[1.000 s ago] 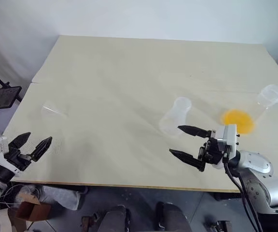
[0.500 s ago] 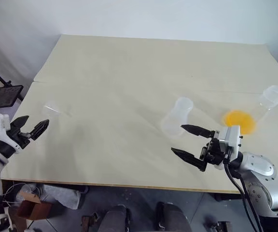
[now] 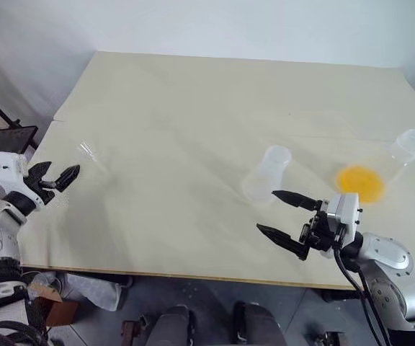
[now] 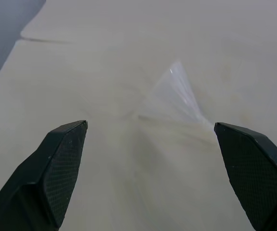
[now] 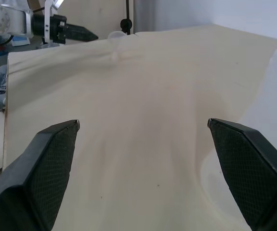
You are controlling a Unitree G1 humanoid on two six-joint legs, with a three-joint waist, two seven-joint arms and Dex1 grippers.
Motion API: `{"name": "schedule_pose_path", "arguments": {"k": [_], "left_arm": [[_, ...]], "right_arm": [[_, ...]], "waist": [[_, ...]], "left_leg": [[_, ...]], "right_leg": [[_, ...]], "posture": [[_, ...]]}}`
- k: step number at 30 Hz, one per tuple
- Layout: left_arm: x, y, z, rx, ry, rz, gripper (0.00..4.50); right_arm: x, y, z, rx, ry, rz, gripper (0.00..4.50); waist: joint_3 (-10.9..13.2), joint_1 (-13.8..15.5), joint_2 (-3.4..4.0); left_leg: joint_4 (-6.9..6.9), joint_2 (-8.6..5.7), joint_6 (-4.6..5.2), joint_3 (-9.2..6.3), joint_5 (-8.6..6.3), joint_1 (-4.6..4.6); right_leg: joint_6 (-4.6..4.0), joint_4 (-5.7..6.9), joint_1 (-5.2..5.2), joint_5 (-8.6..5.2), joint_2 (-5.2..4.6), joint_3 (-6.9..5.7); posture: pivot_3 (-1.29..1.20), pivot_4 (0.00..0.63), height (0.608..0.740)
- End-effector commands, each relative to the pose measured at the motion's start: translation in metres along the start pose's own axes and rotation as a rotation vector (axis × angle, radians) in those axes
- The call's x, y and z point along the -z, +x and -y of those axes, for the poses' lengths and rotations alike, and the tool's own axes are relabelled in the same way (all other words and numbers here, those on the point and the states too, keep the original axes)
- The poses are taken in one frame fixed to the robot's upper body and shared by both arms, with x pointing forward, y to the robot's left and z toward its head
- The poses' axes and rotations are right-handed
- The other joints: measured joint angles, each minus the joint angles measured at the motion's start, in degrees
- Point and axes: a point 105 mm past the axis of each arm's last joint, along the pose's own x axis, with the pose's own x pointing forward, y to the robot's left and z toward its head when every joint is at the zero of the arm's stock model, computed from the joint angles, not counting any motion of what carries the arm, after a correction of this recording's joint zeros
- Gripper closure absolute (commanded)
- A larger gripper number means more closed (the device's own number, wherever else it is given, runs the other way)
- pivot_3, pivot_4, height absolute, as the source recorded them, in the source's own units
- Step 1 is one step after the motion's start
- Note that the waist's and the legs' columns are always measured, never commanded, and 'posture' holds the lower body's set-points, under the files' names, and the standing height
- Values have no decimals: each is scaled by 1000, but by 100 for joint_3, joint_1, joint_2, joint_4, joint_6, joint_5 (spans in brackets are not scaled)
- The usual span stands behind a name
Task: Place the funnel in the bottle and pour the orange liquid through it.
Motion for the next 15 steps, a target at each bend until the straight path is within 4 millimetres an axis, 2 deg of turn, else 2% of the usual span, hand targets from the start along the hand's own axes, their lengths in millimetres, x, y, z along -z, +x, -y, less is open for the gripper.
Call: {"name": "schedule_pose_path", "arguments": {"k": [1,6,15], "left_arm": [[-15,7,-4,3,56,15,6],[-24,30,8,47,100,16,6],[-40,71,45,185,195,-20,6]], "right_arm": [[-14,0,-2,0,-48,46,0],[-12,1,-4,1,-43,45,0],[-13,4,-1,16,-52,56,0]], "waist": [[0,-1,0],[-1,3,-3],[-1,3,-7]], "left_leg": [[0,0,0,0,0,1],[0,-6,4,0,2,-1],[2,-10,9,3,5,-4]], "right_leg": [[0,1,0,0,1,-2],[2,4,0,1,-2,-7],[4,5,-1,2,-1,-16]], "posture": [[0,150,740],[0,150,740],[0,150,740]]}}
